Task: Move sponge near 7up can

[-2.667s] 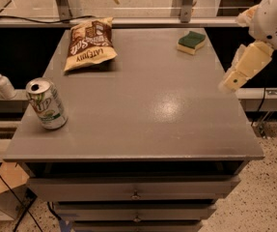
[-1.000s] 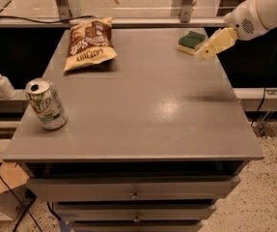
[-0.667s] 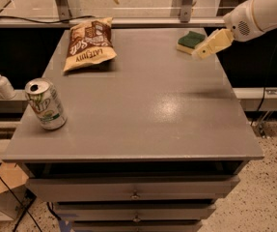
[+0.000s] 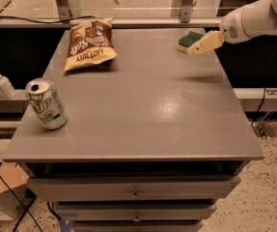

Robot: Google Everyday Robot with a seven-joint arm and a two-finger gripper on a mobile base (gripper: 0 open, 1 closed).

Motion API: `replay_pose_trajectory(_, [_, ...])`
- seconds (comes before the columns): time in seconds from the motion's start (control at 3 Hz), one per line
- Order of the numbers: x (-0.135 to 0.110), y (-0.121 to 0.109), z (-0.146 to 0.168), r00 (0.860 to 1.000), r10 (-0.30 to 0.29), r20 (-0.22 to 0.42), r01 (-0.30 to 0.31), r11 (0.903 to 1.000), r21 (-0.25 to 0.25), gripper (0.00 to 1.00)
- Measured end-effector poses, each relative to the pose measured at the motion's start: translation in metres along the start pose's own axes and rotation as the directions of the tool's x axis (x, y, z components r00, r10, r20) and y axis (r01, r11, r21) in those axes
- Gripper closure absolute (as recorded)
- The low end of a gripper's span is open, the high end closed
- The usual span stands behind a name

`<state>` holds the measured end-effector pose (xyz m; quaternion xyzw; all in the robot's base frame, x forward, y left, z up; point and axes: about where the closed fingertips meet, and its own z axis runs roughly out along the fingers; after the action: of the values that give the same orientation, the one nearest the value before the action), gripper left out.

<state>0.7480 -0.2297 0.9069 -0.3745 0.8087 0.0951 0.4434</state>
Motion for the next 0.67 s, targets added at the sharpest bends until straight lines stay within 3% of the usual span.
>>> replay_pose_trajectory(0.67, [0.016, -0.039, 0.051, 0.995, 0.086, 0.049, -0.087, 0.9957, 0.030, 0.00])
